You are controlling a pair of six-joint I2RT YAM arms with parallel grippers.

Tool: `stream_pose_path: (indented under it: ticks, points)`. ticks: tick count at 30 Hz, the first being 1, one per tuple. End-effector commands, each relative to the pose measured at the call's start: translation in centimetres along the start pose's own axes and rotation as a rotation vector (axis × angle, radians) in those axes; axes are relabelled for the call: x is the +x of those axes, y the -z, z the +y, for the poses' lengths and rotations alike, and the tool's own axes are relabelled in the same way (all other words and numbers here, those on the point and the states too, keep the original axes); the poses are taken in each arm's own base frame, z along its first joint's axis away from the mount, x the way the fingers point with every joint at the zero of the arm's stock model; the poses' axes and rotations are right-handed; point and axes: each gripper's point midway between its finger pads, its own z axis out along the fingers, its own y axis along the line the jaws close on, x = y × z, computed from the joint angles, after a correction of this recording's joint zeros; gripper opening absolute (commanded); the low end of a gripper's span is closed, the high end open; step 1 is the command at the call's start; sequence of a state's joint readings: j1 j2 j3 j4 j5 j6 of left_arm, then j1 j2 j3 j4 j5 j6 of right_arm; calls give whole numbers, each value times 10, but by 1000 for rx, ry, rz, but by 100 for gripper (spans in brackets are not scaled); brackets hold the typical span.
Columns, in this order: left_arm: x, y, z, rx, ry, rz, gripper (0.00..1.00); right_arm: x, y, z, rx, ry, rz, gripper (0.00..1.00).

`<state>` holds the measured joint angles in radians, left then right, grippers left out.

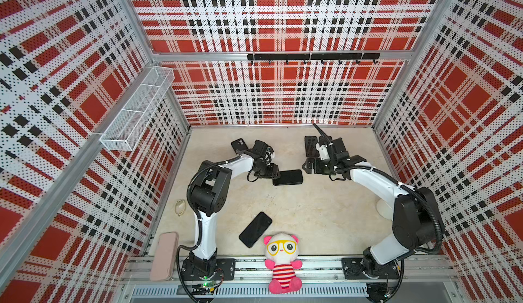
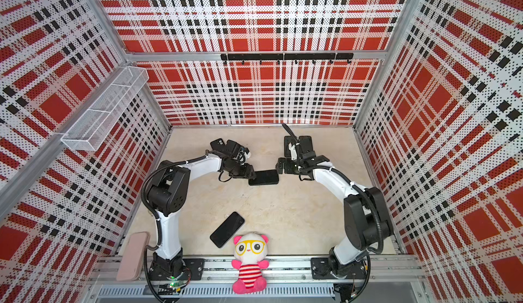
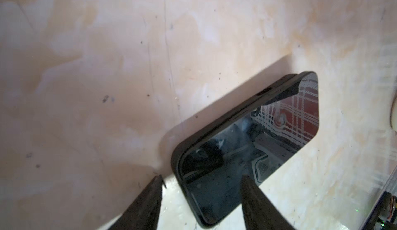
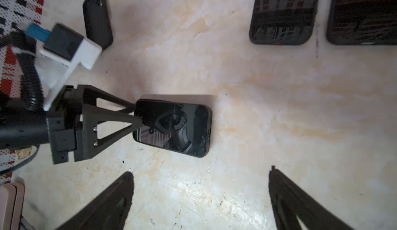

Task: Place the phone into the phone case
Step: 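Press the phone down into the case with the right gripper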

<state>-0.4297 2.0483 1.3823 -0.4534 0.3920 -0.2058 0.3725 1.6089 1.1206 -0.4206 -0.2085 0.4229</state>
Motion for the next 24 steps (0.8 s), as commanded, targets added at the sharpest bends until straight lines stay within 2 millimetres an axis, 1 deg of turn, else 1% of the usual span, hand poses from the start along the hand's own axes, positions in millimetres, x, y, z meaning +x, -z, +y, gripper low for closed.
stream_pose_path:
  ticks: [1, 2, 4, 5, 6, 7, 8, 10, 12, 16, 19, 21, 24]
  points:
    - [-5, 8, 4, -48, -9, -43, 76, 1, -10, -11, 64, 2, 7, 95]
    - [-5, 8, 5, -54, -8, -51, 79, 4, -13, -16, 87, 7, 19, 93]
    - [-8, 10, 8, -76, -4, -71, 82, 12, -21, -19, 94, 24, 43, 91]
    - [-9, 11, 10, -86, -3, -82, 82, 15, -25, -19, 82, 25, 54, 85]
    - [-11, 12, 10, -94, 0, -91, 82, 18, -30, -17, 64, 28, 64, 74]
    - [-12, 13, 11, -101, 4, -103, 82, 21, -35, -14, 38, 38, 80, 60]
    - [-14, 15, 13, -109, 9, -116, 80, 24, -40, -10, 10, 40, 83, 54]
    - [-17, 17, 11, -111, 12, -136, 78, 27, -48, -7, -18, 26, 98, 53]
    - [-19, 19, 11, -115, 16, -147, 76, 31, -56, -9, -20, 10, 120, 51]
    - [-18, 16, 7, -92, 21, -141, 73, 37, -68, -10, -29, -9, 161, 47]
    - [-15, 12, 4, -72, 21, -128, 71, 38, -72, -9, -37, -14, 166, 41]
    - [-13, 10, 3, -74, 19, -122, 69, 39, -73, -9, -40, -16, 171, 40]
    - [-11, 6, 2, -70, 24, -114, 67, 40, -76, -8, -50, -13, 174, 35]
